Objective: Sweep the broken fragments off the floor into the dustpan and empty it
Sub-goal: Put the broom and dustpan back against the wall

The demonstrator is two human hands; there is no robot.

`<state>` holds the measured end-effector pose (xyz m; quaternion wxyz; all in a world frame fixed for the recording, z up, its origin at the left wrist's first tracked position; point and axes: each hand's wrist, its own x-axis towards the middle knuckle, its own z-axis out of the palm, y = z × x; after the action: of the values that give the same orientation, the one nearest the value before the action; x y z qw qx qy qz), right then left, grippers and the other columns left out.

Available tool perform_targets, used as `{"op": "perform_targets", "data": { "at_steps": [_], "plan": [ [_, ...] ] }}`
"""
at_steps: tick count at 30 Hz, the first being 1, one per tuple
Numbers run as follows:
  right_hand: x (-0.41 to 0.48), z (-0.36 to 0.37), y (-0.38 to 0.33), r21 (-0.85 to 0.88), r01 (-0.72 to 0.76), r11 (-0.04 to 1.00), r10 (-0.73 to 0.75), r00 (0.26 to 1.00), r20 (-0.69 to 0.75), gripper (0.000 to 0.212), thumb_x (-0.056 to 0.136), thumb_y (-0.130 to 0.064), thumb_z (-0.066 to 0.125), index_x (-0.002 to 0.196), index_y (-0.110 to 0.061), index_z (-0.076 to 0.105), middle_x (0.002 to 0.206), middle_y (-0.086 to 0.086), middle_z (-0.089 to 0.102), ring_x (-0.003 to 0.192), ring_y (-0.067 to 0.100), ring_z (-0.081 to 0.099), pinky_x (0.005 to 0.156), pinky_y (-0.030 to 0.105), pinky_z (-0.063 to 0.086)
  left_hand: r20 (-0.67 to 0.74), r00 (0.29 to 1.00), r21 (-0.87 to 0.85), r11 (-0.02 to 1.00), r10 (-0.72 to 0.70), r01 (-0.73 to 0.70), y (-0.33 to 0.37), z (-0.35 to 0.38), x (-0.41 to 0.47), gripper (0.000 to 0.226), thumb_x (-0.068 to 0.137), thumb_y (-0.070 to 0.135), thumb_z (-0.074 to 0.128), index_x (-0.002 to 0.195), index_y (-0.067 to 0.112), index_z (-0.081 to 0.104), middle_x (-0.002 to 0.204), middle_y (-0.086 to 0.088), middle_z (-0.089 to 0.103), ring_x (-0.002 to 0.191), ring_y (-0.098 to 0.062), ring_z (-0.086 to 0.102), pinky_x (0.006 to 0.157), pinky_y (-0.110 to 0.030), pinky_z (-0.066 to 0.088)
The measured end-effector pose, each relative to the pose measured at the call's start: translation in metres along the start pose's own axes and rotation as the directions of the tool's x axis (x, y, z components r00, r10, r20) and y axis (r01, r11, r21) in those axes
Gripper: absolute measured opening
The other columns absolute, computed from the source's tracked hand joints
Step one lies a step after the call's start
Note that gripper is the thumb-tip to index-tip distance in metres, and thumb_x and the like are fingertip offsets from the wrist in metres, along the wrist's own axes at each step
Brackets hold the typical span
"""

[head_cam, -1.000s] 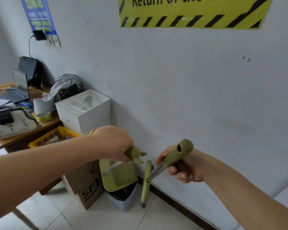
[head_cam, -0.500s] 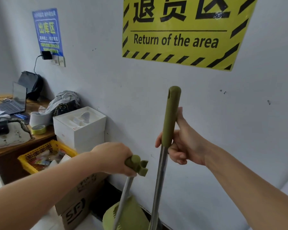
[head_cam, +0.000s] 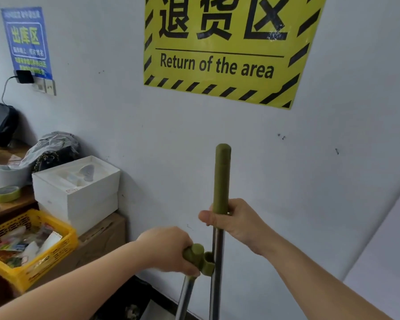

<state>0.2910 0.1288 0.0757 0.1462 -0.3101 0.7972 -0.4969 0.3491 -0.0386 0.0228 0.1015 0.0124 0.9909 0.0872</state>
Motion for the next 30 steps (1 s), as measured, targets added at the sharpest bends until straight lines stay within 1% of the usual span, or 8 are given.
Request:
{"op": "perform_targets", "data": {
  "at_steps": [2,3,5,9,16,20,27,30],
  "plan": [
    [0.003,0.006,0.011,0.28,0.003,0.96,0.005,1.0,-0.029,0.039,0.063,-0.046,0.08,0.073,-0.011,0.066,0.068,0.002,0.064,0.07,0.017,0.062,0.085,0.041,0.05,0.001,1.0,-0.009,1.0,0.015,-0.014,0.004,-0.002,0.01,0.043,0.074,0.064,0.063,0.086,0.023,0.065,0.073,0.009,0.058,0.067,-0.01,0.053,0.071,-0.029,0.052],
    [0.005,0.009,0.014,0.398,0.015,0.917,0.003,0.999,-0.047,0.034,0.066,-0.042,0.08,0.069,-0.012,0.064,0.065,0.004,0.062,0.065,0.019,0.061,0.08,0.043,0.05,0.005,1.0,-0.02,1.0,0.02,-0.02,0.006,-0.004,0.016,0.042,0.074,0.064,0.063,0.084,0.023,0.064,0.072,0.009,0.058,0.067,-0.01,0.053,0.072,-0.029,0.053],
    [0.009,0.012,0.016,0.525,0.044,0.85,0.015,0.994,-0.109,0.036,0.068,-0.039,0.077,0.063,-0.012,0.055,0.055,0.005,0.053,0.051,0.019,0.05,0.061,0.034,0.048,0.007,0.999,-0.034,0.999,0.033,-0.033,0.008,-0.007,0.026,0.039,0.074,0.064,0.063,0.073,0.026,0.058,0.069,0.009,0.055,0.066,-0.01,0.052,0.066,-0.027,0.051],
    [0.024,0.009,0.011,0.533,0.085,0.842,0.098,0.947,-0.306,0.045,0.066,-0.043,0.076,0.066,-0.014,0.041,0.048,0.0,0.037,0.043,0.014,0.03,0.045,0.024,0.032,-0.012,0.998,-0.059,0.996,0.063,-0.063,0.009,-0.015,0.048,0.041,0.074,0.062,0.064,0.063,0.026,0.049,0.07,0.008,0.055,0.064,-0.011,0.05,0.056,-0.024,0.038],
    [0.05,-0.004,0.009,0.502,0.172,0.848,0.167,0.812,-0.56,0.042,0.079,-0.031,0.075,0.063,-0.016,0.038,0.046,-0.004,0.034,0.042,0.012,0.026,0.043,0.025,0.028,-0.02,0.988,-0.102,0.982,0.155,-0.157,0.011,-0.028,0.09,0.042,0.074,0.062,0.064,0.078,0.02,0.062,0.071,0.006,0.058,0.065,-0.012,0.054,0.068,-0.03,0.05],
    [0.059,-0.007,0.011,0.529,0.179,0.83,0.212,0.776,-0.594,0.043,0.079,-0.031,0.075,0.063,-0.017,0.038,0.046,-0.005,0.033,0.042,0.012,0.025,0.042,0.024,0.027,0.011,0.978,-0.095,0.974,0.208,-0.206,0.006,-0.029,0.111,0.043,0.072,0.063,0.064,0.073,0.02,0.06,0.067,0.006,0.056,0.062,-0.013,0.052,0.066,-0.032,0.05],
    [0.08,-0.014,0.01,0.553,0.183,0.813,0.278,0.712,-0.645,0.04,0.079,-0.034,0.074,0.065,-0.017,0.042,0.046,-0.006,0.033,0.042,0.011,0.026,0.043,0.022,0.029,0.023,0.956,-0.093,0.953,0.292,-0.288,0.004,-0.04,0.141,0.046,0.074,0.062,0.065,0.081,0.016,0.066,0.069,0.005,0.057,0.064,-0.013,0.053,0.07,-0.032,0.051],
    [0.088,-0.018,0.011,0.54,0.176,0.823,0.287,0.691,-0.664,0.04,0.08,-0.035,0.074,0.064,-0.017,0.041,0.045,-0.006,0.033,0.042,0.011,0.026,0.043,0.022,0.029,0.044,0.947,-0.101,0.945,0.318,-0.312,0.004,-0.044,0.15,0.042,0.076,0.06,0.065,0.071,0.018,0.06,0.065,0.005,0.054,0.061,-0.012,0.049,0.064,-0.03,0.045]
  ]
}}
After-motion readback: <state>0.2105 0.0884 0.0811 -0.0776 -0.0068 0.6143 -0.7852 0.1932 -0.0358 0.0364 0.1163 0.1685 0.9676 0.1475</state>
